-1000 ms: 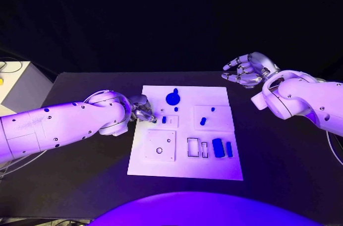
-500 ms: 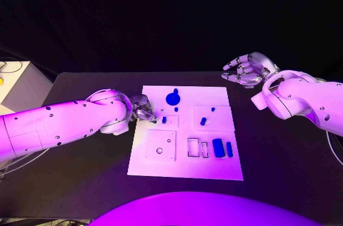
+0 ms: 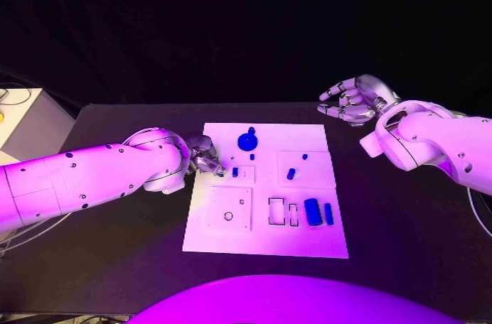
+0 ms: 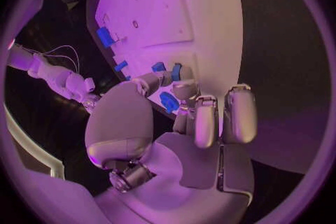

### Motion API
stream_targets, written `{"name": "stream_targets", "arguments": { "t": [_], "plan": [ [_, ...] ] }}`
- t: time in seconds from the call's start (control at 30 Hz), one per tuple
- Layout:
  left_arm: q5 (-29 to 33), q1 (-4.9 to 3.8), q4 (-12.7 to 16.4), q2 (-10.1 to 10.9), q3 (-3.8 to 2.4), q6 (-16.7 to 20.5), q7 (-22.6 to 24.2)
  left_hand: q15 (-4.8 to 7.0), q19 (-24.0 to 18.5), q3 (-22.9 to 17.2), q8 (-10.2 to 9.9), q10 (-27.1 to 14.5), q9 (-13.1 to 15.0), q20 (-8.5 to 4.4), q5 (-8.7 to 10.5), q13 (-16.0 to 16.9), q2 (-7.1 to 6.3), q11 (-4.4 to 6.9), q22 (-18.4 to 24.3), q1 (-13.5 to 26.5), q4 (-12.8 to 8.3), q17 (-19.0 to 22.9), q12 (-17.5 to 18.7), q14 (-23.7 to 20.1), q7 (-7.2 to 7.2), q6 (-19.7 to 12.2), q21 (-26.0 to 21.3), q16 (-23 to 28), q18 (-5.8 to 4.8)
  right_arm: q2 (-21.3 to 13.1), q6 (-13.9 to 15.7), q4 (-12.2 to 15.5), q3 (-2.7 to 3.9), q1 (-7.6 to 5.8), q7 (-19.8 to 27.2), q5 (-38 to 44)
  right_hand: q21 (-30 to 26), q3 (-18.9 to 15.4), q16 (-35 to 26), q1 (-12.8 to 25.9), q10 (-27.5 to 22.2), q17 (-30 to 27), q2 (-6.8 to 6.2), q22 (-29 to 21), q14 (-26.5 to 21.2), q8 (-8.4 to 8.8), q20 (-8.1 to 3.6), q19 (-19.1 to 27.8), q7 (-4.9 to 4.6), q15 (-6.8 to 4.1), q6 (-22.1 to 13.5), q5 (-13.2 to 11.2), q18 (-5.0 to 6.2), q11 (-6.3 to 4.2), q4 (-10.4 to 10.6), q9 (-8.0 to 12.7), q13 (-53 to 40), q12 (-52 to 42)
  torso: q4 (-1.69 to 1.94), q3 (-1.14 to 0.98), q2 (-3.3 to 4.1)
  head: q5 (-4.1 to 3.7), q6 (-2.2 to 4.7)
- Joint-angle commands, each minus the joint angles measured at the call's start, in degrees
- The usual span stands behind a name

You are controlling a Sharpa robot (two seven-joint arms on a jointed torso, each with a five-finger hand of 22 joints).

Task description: Assemble the parts on the task board

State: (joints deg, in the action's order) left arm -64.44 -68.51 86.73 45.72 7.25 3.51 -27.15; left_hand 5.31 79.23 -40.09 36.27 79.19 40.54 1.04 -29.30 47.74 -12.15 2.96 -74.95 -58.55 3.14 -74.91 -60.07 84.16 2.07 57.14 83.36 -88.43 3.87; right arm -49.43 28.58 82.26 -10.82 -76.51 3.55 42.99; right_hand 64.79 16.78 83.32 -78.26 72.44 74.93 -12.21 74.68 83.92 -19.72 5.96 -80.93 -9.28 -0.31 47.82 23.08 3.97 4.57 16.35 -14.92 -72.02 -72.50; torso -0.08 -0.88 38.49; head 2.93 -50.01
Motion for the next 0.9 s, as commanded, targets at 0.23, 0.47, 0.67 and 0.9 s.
{"name": "stream_targets", "arguments": {
  "t": [0.23, 0.47, 0.67, 0.9],
  "plan": [
    [0.96, 0.39, 0.1, -0.34, 0.31, -1.33, -0.16, 0.72, 0.29, 0.74, 0.1, 0.36, -1.21, -0.45, 0.69, 0.43, -0.73, 0.28, -0.37, 0.78, -3.4, -12.33, 0.23, 5.11, -1.46, 1.03, -0.16, -0.23, -0.37, -0.02, -0.62, 0.05, 0.02, 0.03, 0.69, 0.33, -0.37, 0.18, -0.37, 0.38, 0.3, 4.13, 0.0, -0.05, 2.85, -0.24, -0.26, -0.13, -0.05, 0.24, -0.46, 0.16, 1.17, -0.16, 0.01, 0.08, 0.04, -0.16, 0.0, 0.02, -0.01, -0.06, 0.01],
    [0.96, 0.39, -0.13, -0.39, 0.31, -1.03, -0.28, 0.76, 0.38, 5.05, -0.29, 0.16, -2.2, -0.54, 0.88, 0.66, -0.76, 0.3, -0.41, 0.89, -1.02, -12.35, 0.41, 5.12, -1.47, 1.55, -0.25, -0.25, -0.39, 0.0, -0.64, 0.03, 0.02, 0.03, 0.74, 0.32, -0.56, 0.25, -0.46, 0.52, 0.24, 4.04, -0.03, -0.15, 2.82, -0.25, -0.27, -0.1, -0.05, 0.24, -0.51, 0.23, 1.2, -0.16, -0.02, 0.11, 0.13, -0.12, 0.01, 0.02, -0.01, -0.14, 0.01],
    [0.95, 0.39, -0.33, -0.42, 0.31, -0.98, -0.37, 0.75, 0.4, 6.97, -0.45, 0.09, -2.63, -0.54, 0.92, 0.78, -0.9, 0.28, -0.4, 0.98, 0.23, -12.38, 0.47, 5.12, -1.46, 1.76, -0.3, -0.26, -0.39, 0.01, -0.69, 0.01, 0.02, 0.03, 0.79, 0.31, -0.57, 0.24, -0.46, 0.42, 0.18, 4.05, -0.34, -0.14, 2.83, -0.26, -0.27, -0.13, -0.03, 0.23, -0.57, 0.23, 1.19, -0.18, -0.23, 0.13, 0.2, -0.1, -0.02, 0.02, -0.01, -0.14, 0.01],
    [0.35, 0.39, -0.59, -0.47, 0.31, -0.38, -0.51, 0.73, 0.36, 9.38, -0.61, -0.11, -3.08, -0.53, 1.25, 0.64, -1.25, 0.23, -0.31, 1.06, 1.75, -12.23, 0.77, 5.08, -1.38, 1.88, -0.39, -0.19, -0.37, 0.0, -0.71, -0.01, 0.02, 0.05, 0.83, 0.31, -0.53, 0.24, -0.46, 0.43, 0.21, 4.06, -0.36, -0.12, 2.83, -0.26, -0.28, -0.15, -0.03, 0.23, -0.57, 0.23, 1.18, -0.18, -0.23, 0.13, 0.16, -0.14, 0.0, 0.03, -0.01, -0.17, 0.01]
  ]
}}
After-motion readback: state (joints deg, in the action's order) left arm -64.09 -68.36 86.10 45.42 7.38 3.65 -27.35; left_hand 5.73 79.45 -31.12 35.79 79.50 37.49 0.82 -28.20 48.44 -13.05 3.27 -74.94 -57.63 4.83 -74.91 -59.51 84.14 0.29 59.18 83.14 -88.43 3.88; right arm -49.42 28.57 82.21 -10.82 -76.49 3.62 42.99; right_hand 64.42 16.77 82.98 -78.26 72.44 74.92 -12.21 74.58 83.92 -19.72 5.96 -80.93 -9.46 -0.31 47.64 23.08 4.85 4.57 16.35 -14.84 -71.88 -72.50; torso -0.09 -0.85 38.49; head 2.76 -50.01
